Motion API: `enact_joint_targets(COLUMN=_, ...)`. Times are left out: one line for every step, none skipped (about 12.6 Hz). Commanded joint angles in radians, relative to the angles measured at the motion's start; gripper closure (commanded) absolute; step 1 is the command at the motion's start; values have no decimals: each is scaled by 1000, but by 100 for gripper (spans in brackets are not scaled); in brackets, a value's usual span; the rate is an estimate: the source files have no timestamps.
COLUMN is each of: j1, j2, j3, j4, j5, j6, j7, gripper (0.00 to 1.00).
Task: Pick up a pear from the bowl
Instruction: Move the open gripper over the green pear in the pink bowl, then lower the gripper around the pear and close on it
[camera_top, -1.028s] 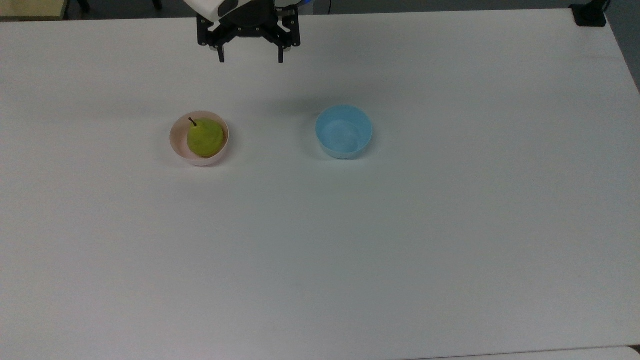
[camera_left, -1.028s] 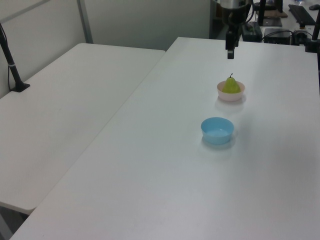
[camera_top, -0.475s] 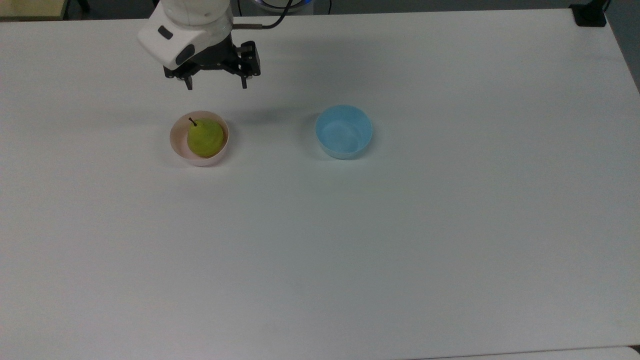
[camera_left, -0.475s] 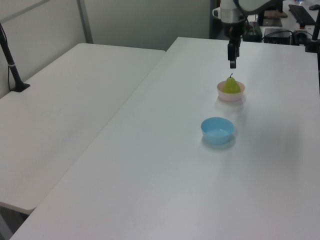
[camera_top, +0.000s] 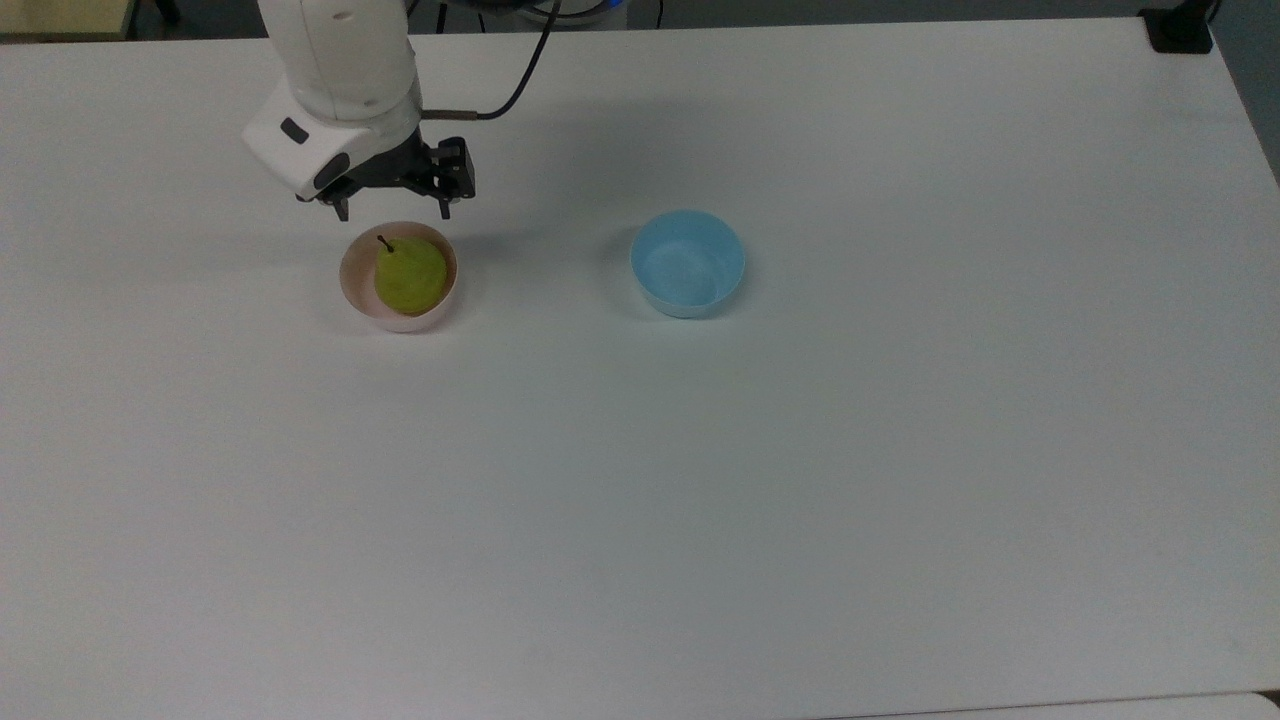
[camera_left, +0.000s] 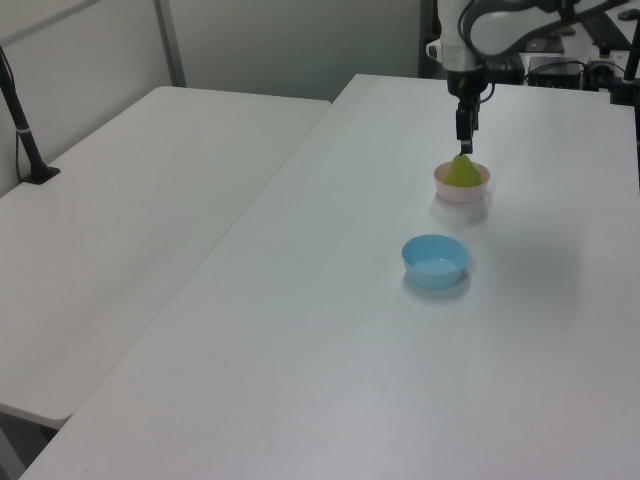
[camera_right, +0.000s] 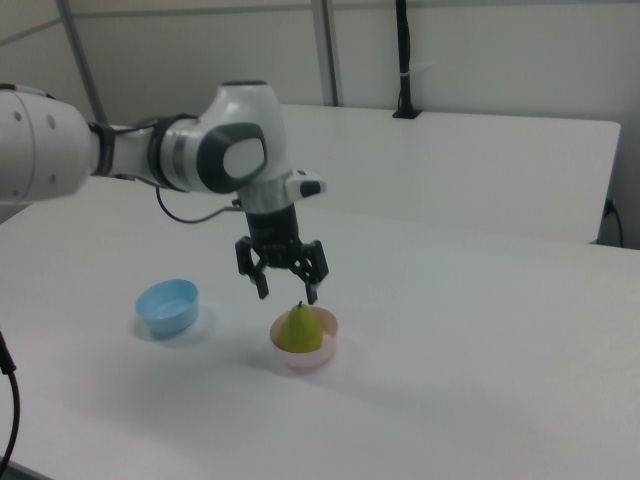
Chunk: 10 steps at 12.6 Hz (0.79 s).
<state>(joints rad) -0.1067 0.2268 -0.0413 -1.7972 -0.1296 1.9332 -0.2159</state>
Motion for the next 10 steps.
enact_joint_targets(j1=-10, j2=57, j3=-5, j4=-24, j5=-38, j6=88, j7=-22, gripper=8)
enact_joint_targets(j1=-11, j2=71, j3=-5, j4=-24, j5=-41, j6=102, j7=-22, gripper=8)
enact_joint_targets(j1=-11, j2=80, j3=-5, j4=-24, j5=-41, j6=112, j7=-20, gripper=8)
enact_joint_targets(j1=-11, j2=85, j3=-5, j4=-28, j5=-41, j6=122, j7=-20, gripper=10)
enact_joint_targets(j1=-10, j2=94, j3=-5, j4=-31, j5=-41, j6=127, j7=-20, gripper=17)
enact_joint_targets(j1=-8, j2=98, j3=-5, j4=-31, j5=-41, j6=130, j7=-20, gripper=22)
enact_joint_targets(j1=-7, j2=101, j3=-5, j4=-31, j5=-41, j6=130, j7=-20, gripper=31)
enact_joint_targets(j1=-7, j2=102, j3=-5, j4=-34, j5=-41, j6=138, j7=-20, gripper=42)
enact_joint_targets(j1=-5, j2=102, j3=-5, j4=-45, j5=-41, j6=148, j7=-20, gripper=51)
enact_joint_targets(j1=-5, j2=102, j3=-5, j4=-47, j5=-41, j6=150, j7=-20, gripper=56)
